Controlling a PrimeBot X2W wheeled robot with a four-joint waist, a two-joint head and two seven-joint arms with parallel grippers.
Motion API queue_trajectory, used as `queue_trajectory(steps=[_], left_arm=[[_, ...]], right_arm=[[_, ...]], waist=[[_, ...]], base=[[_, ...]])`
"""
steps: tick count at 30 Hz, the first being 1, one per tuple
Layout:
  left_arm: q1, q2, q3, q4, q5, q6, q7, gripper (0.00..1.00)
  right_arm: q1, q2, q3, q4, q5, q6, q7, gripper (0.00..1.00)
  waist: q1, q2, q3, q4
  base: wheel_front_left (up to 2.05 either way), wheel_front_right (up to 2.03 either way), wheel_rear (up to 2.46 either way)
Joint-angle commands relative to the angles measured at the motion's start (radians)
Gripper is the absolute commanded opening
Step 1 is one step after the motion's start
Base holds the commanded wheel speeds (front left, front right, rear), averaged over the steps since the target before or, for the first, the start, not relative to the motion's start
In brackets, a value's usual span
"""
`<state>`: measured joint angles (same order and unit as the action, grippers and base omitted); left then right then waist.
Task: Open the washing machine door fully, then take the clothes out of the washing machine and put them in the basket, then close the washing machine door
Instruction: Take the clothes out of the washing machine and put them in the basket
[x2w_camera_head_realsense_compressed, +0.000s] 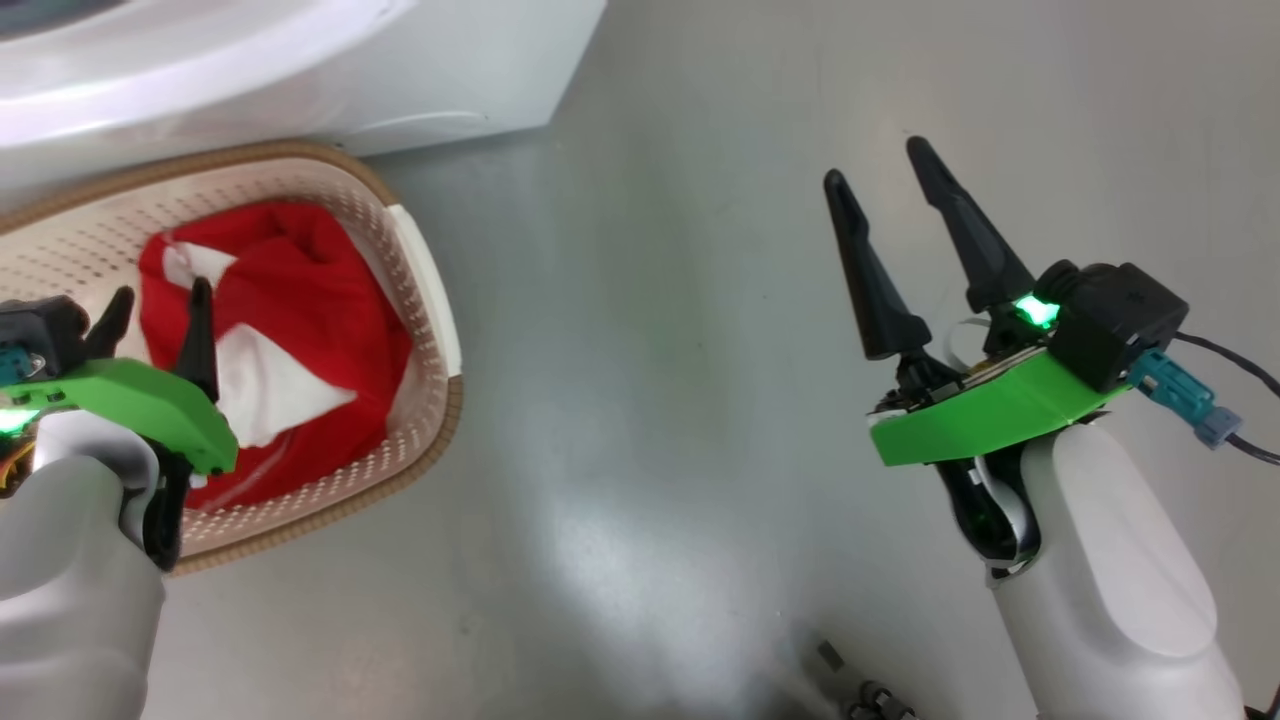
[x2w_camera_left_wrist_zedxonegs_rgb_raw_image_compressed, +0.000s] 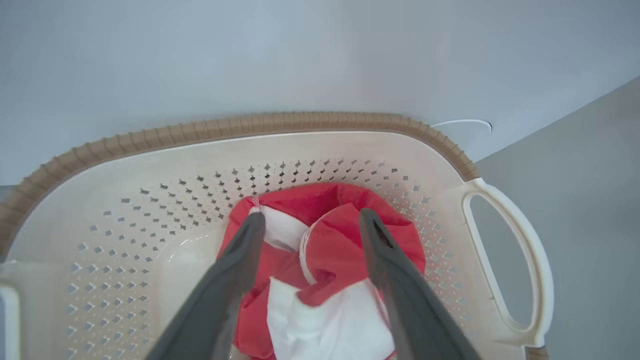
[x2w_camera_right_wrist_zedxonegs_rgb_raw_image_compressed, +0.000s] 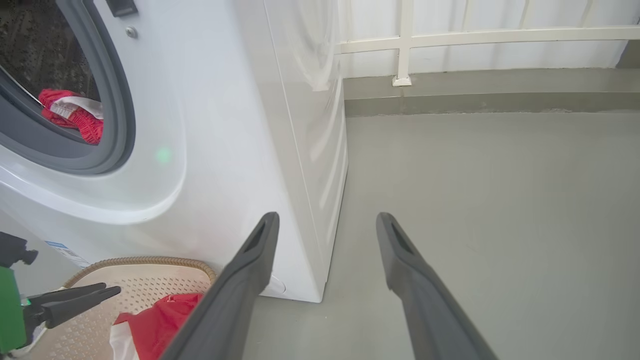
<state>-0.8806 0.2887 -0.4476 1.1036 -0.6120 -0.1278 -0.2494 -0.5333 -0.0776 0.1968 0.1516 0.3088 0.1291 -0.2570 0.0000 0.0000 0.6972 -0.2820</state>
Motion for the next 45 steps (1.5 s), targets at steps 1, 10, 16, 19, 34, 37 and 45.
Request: queue_trajectory(steps=[1, 10, 16, 19, 34, 37, 45], left_arm=[[0.044, 0.04, 0.048, -0.043, 0.001, -0.003, -0.012, 1.0], [0.221, -0.016, 0.348, -0.381, 0.217, 0.002, -0.012, 1.0], [0.313, -0.063, 0.426, -0.531, 0.302, -0.001, -0.012, 1.0], [0.365, -0.084, 0.452, -0.602, 0.33, -0.002, -0.012, 1.0], [0.634, -0.166, 0.534, -0.867, 0.413, -0.003, -0.012, 1.0], [0.69, -0.183, 0.551, -0.905, 0.421, -0.003, -0.012, 1.0], [0.78, -0.209, 0.576, -0.981, 0.434, -0.003, -0.012, 1.0]], right_arm=[[0.038, -0.01, 0.006, -0.015, -0.004, 0.002, -0.005, 1.0], [0.092, -0.063, -0.017, 0.013, 0.005, 0.002, -0.005, 1.0], [0.129, -0.082, -0.022, 0.024, 0.012, 0.002, -0.005, 1.0], [0.157, -0.093, -0.027, 0.027, 0.019, 0.002, -0.005, 1.0], [0.301, -0.142, -0.079, 0.019, 0.036, 0.002, -0.005, 1.0], [0.328, -0.146, -0.089, 0.018, 0.038, 0.002, -0.005, 1.0], [0.362, -0.153, -0.108, 0.004, 0.04, 0.002, -0.005, 1.0]], waist=[[0.0, 0.0, -0.038, 0.034], [0.0, 0.0, -0.214, 0.124], [0.0, 0.0, -0.292, 0.142], [0.0, 0.0, -0.334, 0.149], [0.0, 0.0, -0.468, 0.18], [0.0, 0.0, -0.49, 0.186], [0.0, 0.0, -0.493, 0.196]], base=[[0.0, 0.0, 0.0], [0.0, 0.0, 0.0], [0.0, 0.0, 0.0], [0.0, 0.0, 0.0], [0.0, 0.0, 0.0], [0.0, 0.0, 0.0], [0.0, 0.0, 0.0]])
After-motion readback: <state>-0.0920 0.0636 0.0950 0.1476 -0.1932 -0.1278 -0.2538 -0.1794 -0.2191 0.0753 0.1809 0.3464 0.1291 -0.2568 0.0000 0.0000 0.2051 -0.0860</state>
